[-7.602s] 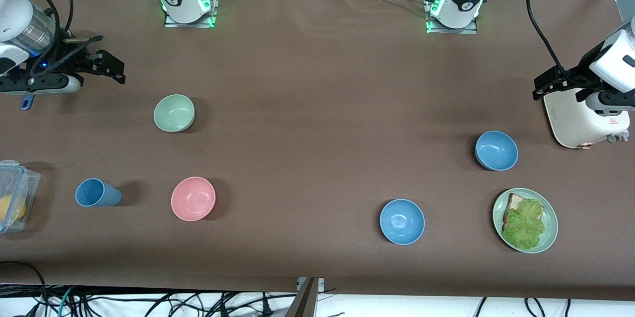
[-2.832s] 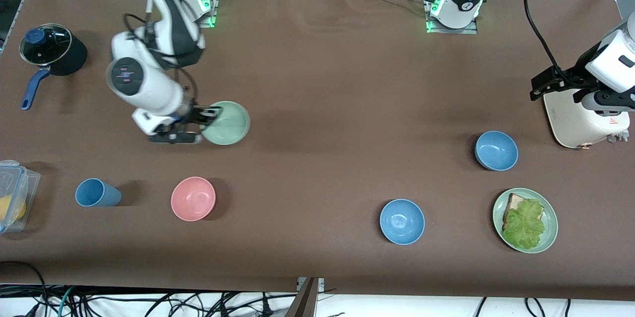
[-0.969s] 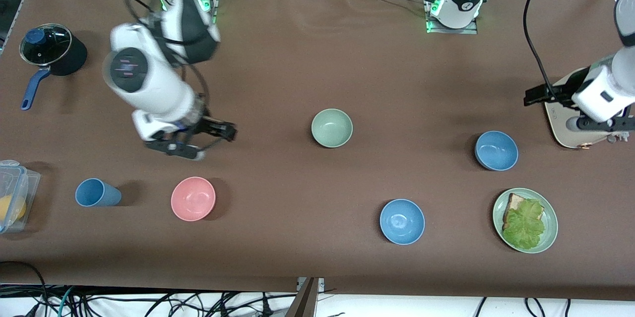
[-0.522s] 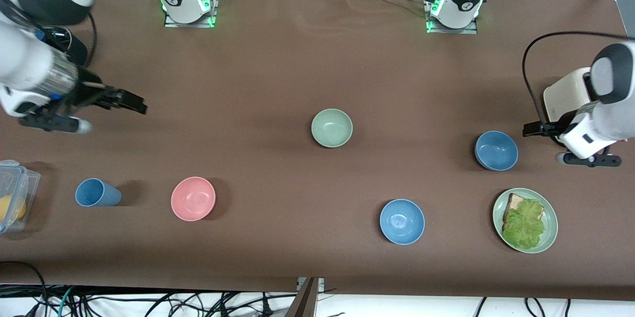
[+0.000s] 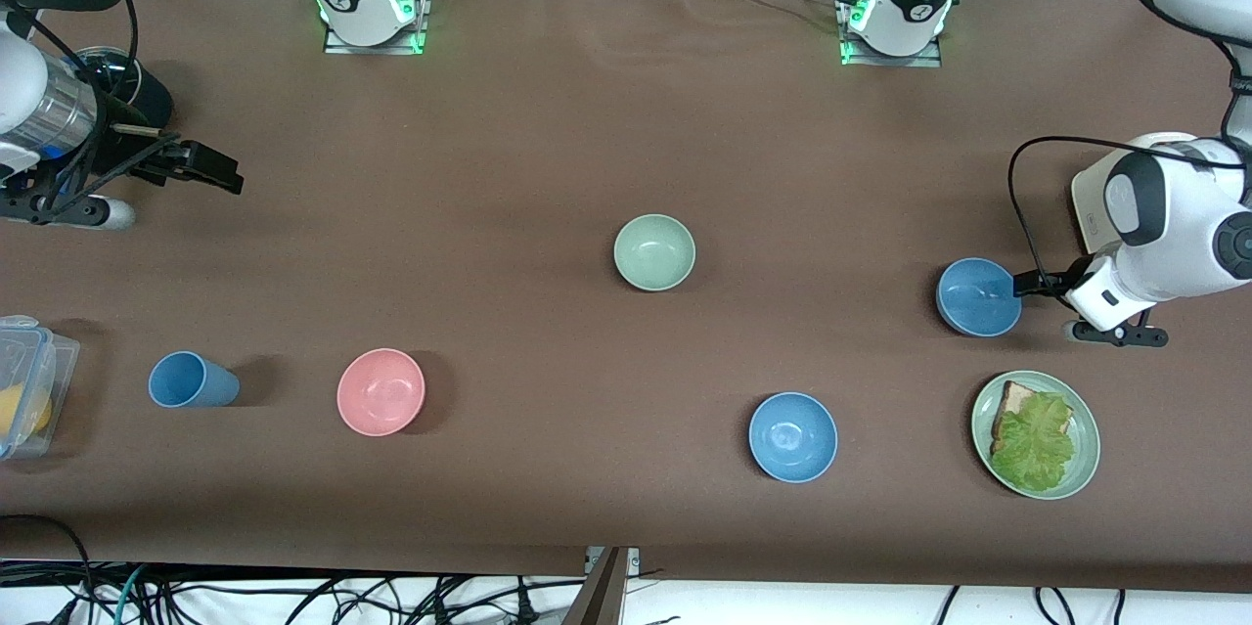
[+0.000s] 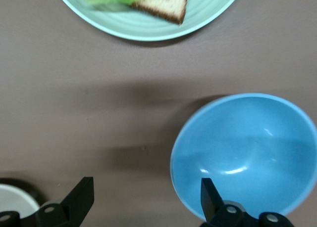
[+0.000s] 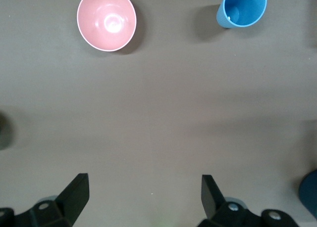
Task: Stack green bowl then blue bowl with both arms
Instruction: 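Grasp the light blue bowl rim beside the toaster with the left gripper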
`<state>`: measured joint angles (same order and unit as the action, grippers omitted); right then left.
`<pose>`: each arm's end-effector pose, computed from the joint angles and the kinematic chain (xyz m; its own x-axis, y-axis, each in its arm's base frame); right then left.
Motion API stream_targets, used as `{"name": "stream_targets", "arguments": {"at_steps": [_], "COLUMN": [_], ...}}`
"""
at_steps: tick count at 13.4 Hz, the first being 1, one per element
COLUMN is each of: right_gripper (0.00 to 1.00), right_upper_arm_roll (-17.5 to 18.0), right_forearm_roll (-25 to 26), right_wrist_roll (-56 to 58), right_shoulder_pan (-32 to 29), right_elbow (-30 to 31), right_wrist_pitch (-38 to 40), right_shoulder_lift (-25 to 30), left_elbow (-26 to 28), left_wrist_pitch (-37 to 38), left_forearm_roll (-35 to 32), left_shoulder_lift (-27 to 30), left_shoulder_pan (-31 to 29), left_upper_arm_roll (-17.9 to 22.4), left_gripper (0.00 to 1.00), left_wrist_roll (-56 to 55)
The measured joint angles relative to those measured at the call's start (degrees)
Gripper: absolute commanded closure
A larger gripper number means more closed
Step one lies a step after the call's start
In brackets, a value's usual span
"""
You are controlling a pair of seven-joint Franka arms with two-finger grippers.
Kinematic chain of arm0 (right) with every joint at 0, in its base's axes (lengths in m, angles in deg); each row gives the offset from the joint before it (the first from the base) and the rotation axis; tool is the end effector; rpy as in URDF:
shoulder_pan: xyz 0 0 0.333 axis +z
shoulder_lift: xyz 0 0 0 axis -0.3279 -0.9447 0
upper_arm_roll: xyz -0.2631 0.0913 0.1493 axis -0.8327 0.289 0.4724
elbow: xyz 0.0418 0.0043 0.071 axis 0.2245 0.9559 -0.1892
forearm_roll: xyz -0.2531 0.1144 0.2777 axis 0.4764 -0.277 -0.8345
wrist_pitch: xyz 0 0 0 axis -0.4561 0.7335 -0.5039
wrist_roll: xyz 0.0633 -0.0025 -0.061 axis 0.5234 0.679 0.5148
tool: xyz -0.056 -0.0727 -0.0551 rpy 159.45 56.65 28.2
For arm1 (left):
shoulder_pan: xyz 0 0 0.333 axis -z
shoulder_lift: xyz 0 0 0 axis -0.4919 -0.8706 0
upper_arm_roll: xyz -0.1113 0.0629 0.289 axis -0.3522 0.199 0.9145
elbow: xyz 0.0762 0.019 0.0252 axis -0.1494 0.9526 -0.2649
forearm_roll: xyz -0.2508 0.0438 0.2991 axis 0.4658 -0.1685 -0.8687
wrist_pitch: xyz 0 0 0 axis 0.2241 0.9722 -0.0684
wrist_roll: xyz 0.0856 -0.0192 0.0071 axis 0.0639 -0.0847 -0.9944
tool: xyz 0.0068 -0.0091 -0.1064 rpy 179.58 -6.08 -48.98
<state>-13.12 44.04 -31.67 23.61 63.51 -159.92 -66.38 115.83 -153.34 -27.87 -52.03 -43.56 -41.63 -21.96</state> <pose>0.5738 0.0415 0.5575 0.9903 -0.0874 -0.1082 -0.0899 -0.9958 -0.0176 0.5997 0.1445 0.2309 0.9875 -0.0547 -0.1476 -0.0551 -0.9985 0.0008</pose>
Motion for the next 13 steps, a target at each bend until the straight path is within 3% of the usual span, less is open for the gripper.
{"name": "stream_targets", "arguments": {"at_steps": [1,2,3,6,11,13], "right_gripper": [0.0,0.0,0.0,0.0,0.0,0.0], "right_upper_arm_roll": [0.3,0.6,0.8,0.8,0.8,0.7], "right_forearm_roll": [0.8,1.6,2.0,2.2,2.2,2.2], "right_wrist_roll": [0.1,0.1,0.1,0.2,0.2,0.3], "right_shoulder_pan": [0.5,1.1,1.7,2.0,2.0,2.0], "right_elbow": [0.0,0.0,0.0,-0.4,-0.8,-1.1], "right_wrist_pitch": [0.0,0.0,0.0,0.0,-0.1,-0.1], "right_shoulder_lift": [0.0,0.0,0.0,0.2,0.5,0.5], "left_elbow": [0.0,0.0,0.0,-0.1,-0.8,-3.5], "left_wrist_pitch": [-0.3,-0.5,-0.5,-0.6,-0.5,3.8], "left_forearm_roll": [1.4,2.5,3.6,4.9,5.3,5.6], "left_shoulder_lift": [-0.9,-1.6,-2.1,-2.8,-3.2,-3.0], "left_shoulder_pan": [0.0,0.0,0.0,0.0,-0.6,-0.6], "left_upper_arm_roll": [-0.1,-0.3,-0.4,-0.4,-0.4,-1.1], "left_gripper": [0.16,0.29,0.57,1.0,1.0,1.0], "left_wrist_roll": [0.0,0.0,0.0,0.9,3.0,3.2]}}
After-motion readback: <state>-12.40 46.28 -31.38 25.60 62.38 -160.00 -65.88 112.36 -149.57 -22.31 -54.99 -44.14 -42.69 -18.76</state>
